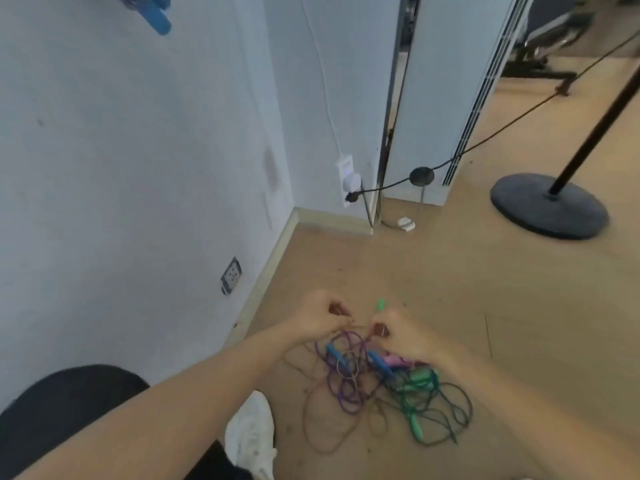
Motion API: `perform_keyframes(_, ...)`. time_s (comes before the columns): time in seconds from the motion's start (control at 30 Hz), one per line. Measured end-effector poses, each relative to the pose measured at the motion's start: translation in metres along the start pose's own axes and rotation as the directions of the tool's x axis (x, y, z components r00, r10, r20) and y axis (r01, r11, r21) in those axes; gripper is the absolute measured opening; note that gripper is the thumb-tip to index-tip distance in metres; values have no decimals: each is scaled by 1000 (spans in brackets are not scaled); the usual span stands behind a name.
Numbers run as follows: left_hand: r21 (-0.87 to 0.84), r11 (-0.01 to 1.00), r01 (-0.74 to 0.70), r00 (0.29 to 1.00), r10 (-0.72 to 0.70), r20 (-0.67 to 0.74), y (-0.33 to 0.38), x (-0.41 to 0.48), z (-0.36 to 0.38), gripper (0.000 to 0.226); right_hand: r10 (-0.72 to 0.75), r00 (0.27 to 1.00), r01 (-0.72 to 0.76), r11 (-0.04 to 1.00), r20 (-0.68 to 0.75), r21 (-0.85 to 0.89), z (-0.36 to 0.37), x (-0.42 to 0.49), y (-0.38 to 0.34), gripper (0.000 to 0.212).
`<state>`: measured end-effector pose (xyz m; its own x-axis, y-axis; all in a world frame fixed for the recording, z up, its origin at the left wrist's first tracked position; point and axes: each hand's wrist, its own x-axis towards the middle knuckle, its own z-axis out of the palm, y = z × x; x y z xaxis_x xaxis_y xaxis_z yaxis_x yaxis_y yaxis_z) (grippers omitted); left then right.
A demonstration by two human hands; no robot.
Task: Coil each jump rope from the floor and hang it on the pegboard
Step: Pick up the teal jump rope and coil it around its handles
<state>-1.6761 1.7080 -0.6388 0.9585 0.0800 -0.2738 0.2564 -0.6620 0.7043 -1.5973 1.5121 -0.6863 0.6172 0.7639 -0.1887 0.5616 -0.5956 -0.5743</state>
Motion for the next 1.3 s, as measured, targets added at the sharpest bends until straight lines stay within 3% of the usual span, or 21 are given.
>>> perform_keyframes(0.13, 55, 990, 132, 979, -139, 150, -53, 20, 75, 15, 128, 990, -122, 989, 66, -89, 46, -3, 53, 4)
perform_keyframes(0.27, 107, 971, 212, 952, -230, 204, -102, 35, 140, 23, 307, 940, -305, 952, 150, -41, 97, -16, 102, 12)
perform_keyframes(0.43, 6, 941, 338, 941, -338, -1, -144, 52, 194, 24, 408, 905, -413, 911, 123, 21, 144, -18, 141, 21)
perform_keyframes(0.53, -146, 897, 417, 882, -438, -172, -163, 66, 212, 25, 389, 921, -389, 920, 12, 39, 167, -9, 148, 36)
perform_keyframes(0.63, -289, 845, 450, 833, -514, -205, -177, 77, 222, 33, 375, 923, -375, 927, -86, 6, 180, 8, 153, 42)
perform_keyframes(0.73, -303, 855, 420, 861, -481, -166, -187, 84, 225, 42, 397, 913, -402, 915, -93, -38, 185, 25, 158, 40)
perform_keyframes(0.83, -206, 908, 365, 909, -396, -133, -197, 86, 223, 51, 428, 901, -431, 902, -75, -27, 183, 35, 162, 46)
perform_keyframes(0.97, -72, 949, 307, 952, -307, 16, -205, 89, 212, 63, 480, 877, -471, 868, -25, 155, 174, 44, 168, 37)
perform_keyframes(1.03, -51, 954, 294, 955, -291, 53, -204, 91, 207, 64, 537, 843, -522, 797, 40, 304, 165, 45, 171, 25)
perform_keyframes(1.17, 79, 948, 307, 952, -307, -10, -201, 94, 202, 44, 666, 741, -521, 493, 82, 697, 129, 38, 175, 17)
perform_keyframes(1.3, 67, 907, 417, 898, -399, -187, -217, 93, 202, 24, 607, 781, -379, 273, 147, 884, 87, 22, 176, 11)
